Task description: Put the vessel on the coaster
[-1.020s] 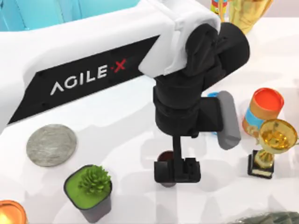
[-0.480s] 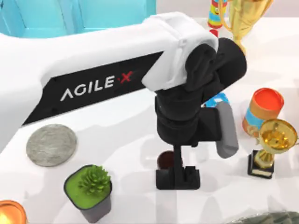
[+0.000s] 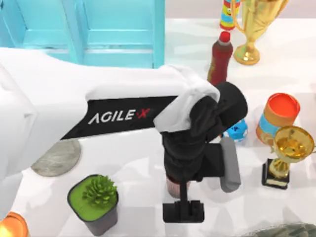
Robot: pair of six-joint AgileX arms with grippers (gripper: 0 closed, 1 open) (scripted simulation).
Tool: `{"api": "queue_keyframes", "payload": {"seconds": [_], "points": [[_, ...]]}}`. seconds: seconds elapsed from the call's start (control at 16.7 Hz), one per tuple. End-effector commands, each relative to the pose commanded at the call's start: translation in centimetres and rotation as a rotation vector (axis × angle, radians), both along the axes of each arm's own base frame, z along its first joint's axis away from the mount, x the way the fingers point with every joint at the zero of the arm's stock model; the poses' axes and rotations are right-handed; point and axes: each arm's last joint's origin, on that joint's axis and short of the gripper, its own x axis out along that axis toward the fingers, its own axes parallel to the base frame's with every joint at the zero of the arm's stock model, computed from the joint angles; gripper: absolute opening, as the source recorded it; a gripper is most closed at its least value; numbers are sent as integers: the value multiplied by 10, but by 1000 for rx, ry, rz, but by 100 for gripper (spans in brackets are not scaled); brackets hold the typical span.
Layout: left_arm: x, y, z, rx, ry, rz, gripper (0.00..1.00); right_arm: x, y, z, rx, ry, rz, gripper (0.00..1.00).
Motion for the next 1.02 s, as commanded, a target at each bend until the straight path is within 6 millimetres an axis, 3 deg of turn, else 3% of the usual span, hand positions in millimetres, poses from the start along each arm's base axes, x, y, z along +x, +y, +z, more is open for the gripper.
{"api": "queue_keyframes", "payload": {"seconds": [0.24,1.02], "points": [[0,0,0,0,0,0,100,0,0,0,0,0,0,100],[0,0,0,0,0,0,2,0,0,0,0,0,0,100]]}}
